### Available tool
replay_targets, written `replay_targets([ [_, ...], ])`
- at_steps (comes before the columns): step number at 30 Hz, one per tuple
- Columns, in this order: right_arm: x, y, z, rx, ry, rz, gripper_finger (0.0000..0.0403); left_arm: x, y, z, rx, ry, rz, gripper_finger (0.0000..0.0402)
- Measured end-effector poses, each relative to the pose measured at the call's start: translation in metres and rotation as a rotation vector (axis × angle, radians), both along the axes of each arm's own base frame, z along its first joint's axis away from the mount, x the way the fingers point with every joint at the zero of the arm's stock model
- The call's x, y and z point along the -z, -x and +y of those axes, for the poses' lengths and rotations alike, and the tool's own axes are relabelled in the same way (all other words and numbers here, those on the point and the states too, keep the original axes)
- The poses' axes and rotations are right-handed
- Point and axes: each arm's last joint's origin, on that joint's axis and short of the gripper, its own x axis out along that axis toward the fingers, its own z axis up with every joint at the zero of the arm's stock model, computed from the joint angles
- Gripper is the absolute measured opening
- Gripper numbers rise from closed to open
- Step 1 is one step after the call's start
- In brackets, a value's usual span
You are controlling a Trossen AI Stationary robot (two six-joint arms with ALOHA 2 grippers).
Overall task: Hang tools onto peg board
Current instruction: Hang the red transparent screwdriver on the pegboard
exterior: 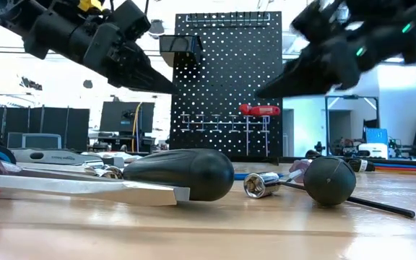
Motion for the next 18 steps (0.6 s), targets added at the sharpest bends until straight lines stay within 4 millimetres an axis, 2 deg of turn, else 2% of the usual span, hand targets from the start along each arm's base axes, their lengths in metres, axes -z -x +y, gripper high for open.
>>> replay_targets([
  [3, -0.021, 0.017, 0.008, 0.082, 0.091, -0.022, 0.0249, 0.001, 0.001, 0.000, -0.006, -0.012, 0.017, 0.0000],
  [8, -0.045, 0.036, 0.011, 0.149, 0.113, -0.087, 0.0249, 0.004, 0.002, 0.000, -0.009, -0.018, 0.046, 0.0000],
  [12, -0.049, 0.040, 0.010, 0.154, 0.108, -0.092, 0.0249, 0.004, 0.002, 0.001, -0.020, -0.021, 0.045, 0.0000],
  [18, -0.043, 0.043, 0.009, 0.169, 0.086, -0.043, 0.0249, 0.004, 0.002, 0.001, -0.023, -0.017, 0.043, 0.0000],
])
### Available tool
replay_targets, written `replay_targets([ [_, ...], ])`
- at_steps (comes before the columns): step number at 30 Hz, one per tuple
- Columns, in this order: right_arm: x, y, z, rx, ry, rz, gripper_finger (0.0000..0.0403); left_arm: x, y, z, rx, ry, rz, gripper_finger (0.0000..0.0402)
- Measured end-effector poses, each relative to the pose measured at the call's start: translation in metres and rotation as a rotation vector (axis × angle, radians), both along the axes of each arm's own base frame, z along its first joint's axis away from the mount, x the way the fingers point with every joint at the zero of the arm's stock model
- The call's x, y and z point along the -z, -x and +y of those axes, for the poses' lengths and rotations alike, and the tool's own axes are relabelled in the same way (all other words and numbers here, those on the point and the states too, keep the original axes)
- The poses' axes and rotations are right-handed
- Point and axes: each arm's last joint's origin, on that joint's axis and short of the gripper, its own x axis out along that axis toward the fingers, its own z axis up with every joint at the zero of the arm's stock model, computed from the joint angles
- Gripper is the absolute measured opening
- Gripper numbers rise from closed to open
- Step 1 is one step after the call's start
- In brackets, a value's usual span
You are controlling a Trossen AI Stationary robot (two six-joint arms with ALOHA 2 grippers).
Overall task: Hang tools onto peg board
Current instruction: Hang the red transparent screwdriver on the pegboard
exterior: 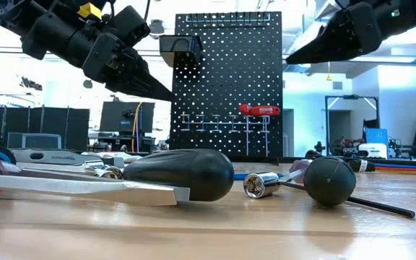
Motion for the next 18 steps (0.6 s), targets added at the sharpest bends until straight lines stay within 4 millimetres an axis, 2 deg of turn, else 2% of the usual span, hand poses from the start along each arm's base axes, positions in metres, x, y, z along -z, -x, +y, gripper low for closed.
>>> replay_targets([
  [7, 0.003, -0.001, -0.001, 0.013, -0.024, 0.003, 0.0249, 0.000, 0.000, 0.000, -0.003, 0.002, -0.001, 0.0000],
  [13, 0.016, -0.009, 0.005, -0.123, -0.052, 0.075, 0.0249, 0.000, 0.000, 0.000, -0.003, 0.002, -0.002, 0.0000],
  [18, 0.027, -0.019, 0.003, -0.130, -0.052, 0.095, 0.0249, 0.000, 0.000, 0.000, -0.003, 0.002, -0.002, 0.0000],
])
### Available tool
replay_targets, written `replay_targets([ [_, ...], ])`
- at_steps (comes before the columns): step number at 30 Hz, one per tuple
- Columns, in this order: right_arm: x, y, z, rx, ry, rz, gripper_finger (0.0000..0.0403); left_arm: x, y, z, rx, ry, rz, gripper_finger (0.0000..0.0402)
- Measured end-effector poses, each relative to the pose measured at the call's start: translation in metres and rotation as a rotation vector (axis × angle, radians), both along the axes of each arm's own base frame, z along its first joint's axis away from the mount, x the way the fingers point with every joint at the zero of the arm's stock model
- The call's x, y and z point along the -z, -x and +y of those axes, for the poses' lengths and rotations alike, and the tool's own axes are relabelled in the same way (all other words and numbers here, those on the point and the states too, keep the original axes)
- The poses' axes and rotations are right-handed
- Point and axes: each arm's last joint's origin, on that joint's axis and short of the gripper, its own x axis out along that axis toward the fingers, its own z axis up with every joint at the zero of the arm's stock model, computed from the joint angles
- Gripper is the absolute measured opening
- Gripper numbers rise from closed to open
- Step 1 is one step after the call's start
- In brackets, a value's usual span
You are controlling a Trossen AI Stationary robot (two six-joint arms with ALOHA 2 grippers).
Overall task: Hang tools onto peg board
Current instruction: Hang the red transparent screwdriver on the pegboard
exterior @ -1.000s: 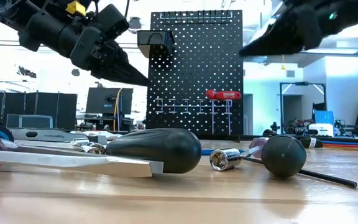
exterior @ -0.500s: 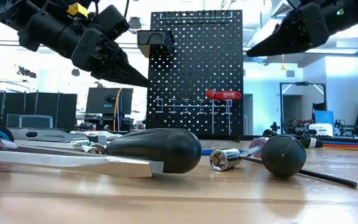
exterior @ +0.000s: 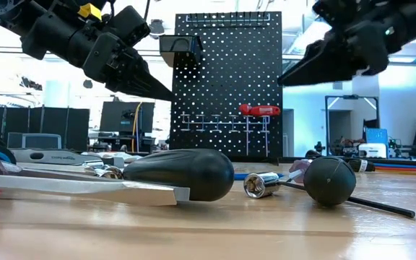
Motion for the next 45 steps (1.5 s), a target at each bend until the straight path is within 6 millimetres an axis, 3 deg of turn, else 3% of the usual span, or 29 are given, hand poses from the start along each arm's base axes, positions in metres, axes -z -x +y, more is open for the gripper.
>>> replay_targets([
  [8, 0.013, -0.008, -0.008, 0.018, -0.003, 0.049, 0.0249, 0.000, 0.000, 0.000, 0.000, 0.000, 0.000, 0.0000],
  [25, 0.013, -0.010, -0.009, 0.016, -0.004, 0.039, 0.0249, 0.000, 0.000, 0.000, -0.003, 0.006, 0.000, 0.0000],
  [37, 0.011, -0.015, -0.013, -0.173, -0.138, 0.032, 0.0249, 0.000, 0.000, 0.001, -0.007, 0.006, 0.000, 0.0000],
  [45, 0.010, -0.015, -0.014, -0.171, -0.167, 0.014, 0.0249, 0.000, 0.000, 0.001, -0.010, 0.013, -0.002, 0.0000],
])
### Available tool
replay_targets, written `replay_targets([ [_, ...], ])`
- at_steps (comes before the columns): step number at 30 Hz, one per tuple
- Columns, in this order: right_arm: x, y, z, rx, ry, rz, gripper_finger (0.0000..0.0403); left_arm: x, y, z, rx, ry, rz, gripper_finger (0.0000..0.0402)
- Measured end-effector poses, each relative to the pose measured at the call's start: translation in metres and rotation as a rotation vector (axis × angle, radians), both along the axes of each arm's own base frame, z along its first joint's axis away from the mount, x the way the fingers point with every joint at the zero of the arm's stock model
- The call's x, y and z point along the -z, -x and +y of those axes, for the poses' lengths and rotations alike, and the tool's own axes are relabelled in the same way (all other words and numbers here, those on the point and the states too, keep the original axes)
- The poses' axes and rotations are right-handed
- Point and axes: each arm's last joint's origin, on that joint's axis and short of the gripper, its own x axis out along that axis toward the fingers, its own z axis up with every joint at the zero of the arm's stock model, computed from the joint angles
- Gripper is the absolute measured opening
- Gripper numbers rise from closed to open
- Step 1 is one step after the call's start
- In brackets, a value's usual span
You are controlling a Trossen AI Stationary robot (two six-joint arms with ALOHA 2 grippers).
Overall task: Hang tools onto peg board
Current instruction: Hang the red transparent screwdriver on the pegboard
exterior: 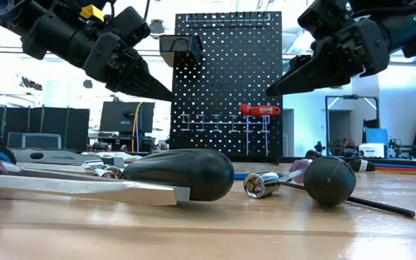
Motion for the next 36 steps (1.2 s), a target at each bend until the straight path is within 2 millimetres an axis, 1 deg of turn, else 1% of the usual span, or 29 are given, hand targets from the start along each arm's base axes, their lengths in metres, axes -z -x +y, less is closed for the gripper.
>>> replay_targets([
  [15, 0.000, 0.000, 0.000, 0.000, 0.001, 0.001, 0.0249, 0.000, 0.000, 0.000, 0.000, 0.000, 0.000, 0.0000],
  [23, 0.000, -0.001, -0.005, 0.027, -0.017, 0.000, 0.0249, 0.000, 0.000, 0.000, 0.000, 0.000, 0.000, 0.0000],
  [24, 0.000, -0.001, -0.004, 0.011, -0.030, 0.003, 0.0249, 0.000, 0.000, 0.000, 0.000, 0.000, 0.000, 0.0000],
  [26, 0.001, -0.001, -0.001, -0.086, -0.079, 0.015, 0.0249, 0.000, 0.000, 0.000, 0.000, 0.000, 0.000, 0.0000],
  [28, 0.006, -0.005, 0.003, -0.163, -0.115, 0.020, 0.0249, 0.000, 0.000, 0.000, 0.001, -0.003, 0.000, 0.0000],
  [30, 0.015, -0.011, 0.006, -0.198, -0.126, 0.053, 0.0249, 0.000, 0.000, 0.000, 0.001, -0.003, -0.001, 0.0000],
  [32, 0.021, -0.022, 0.011, -0.235, -0.138, 0.090, 0.0249, 0.000, 0.000, 0.000, 0.001, -0.001, -0.005, 0.0000],
  [36, 0.036, -0.039, 0.017, -0.293, -0.116, 0.247, 0.0249, 0.000, 0.000, 0.000, 0.000, 0.000, -0.005, 0.0000],
])
